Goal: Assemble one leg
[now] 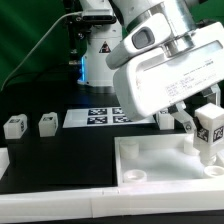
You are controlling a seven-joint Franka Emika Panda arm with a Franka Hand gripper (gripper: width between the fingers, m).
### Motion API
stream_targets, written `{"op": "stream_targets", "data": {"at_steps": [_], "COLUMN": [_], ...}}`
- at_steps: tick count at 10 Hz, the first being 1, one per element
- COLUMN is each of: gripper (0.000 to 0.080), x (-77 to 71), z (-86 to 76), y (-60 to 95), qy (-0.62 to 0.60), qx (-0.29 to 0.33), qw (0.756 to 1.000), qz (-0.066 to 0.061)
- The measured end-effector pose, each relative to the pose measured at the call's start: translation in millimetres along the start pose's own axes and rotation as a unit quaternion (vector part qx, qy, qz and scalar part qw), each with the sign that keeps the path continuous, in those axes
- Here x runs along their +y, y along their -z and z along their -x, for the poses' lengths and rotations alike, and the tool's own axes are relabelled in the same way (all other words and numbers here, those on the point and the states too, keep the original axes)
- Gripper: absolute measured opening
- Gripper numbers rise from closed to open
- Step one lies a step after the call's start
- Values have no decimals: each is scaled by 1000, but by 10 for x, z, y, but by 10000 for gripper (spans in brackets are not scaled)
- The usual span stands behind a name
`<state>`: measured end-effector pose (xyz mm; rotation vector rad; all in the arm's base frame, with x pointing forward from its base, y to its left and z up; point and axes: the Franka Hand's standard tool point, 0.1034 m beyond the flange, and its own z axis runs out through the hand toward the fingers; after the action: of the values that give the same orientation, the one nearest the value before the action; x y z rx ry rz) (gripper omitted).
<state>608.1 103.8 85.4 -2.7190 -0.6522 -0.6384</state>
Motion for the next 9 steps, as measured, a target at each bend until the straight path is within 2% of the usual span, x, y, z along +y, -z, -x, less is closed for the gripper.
{"op": "stream_targets", "data": {"at_steps": [4, 6, 7, 9], "gripper": [293, 293, 293, 293], "x": [-17, -145, -119, -112], "z": [-32, -68, -65, -48], "y": [-52, -20, -15, -29], "qy": [-3, -21, -12, -14], "qx": [-2, -19, -17, -18], "qw": [1000, 999, 1000, 1000], "qz": [-8, -15, -11, -12]}}
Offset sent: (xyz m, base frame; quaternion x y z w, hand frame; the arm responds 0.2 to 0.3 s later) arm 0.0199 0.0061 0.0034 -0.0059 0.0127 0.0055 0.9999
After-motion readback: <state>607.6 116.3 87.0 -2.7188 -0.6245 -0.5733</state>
